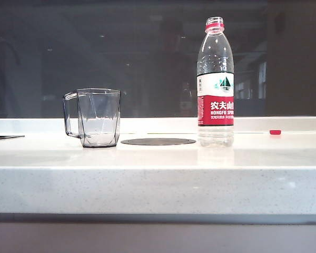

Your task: Pick up the mineral water bottle on the table and pour water into the mug until it's half full.

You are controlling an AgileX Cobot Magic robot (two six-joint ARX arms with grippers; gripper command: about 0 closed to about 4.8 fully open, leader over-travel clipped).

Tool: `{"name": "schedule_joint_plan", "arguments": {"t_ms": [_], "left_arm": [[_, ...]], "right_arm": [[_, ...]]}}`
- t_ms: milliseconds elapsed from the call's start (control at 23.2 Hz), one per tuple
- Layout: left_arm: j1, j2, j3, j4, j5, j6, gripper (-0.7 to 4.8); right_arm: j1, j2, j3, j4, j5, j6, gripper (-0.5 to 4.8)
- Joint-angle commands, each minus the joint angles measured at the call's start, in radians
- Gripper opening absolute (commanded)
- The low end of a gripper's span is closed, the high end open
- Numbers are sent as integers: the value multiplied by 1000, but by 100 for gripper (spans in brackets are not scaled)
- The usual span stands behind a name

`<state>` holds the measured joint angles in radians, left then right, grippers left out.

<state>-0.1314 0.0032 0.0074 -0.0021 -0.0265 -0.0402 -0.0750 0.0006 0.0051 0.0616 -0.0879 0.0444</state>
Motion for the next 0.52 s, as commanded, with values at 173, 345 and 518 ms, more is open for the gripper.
{"name": "schedule_joint_plan", "arguments": {"t_ms": [173, 345, 518], "left_arm": [[0, 0, 3, 9, 4, 4, -4], [-1, 0, 3, 9, 4, 4, -4], [-122, 0, 2, 9, -8, 4, -4]], "right_arm": [[-1, -2, -2, 18, 0, 0, -1], [-1, -2, -2, 18, 0, 1, -1], [0, -2, -2, 21, -28, 292, 0]]}}
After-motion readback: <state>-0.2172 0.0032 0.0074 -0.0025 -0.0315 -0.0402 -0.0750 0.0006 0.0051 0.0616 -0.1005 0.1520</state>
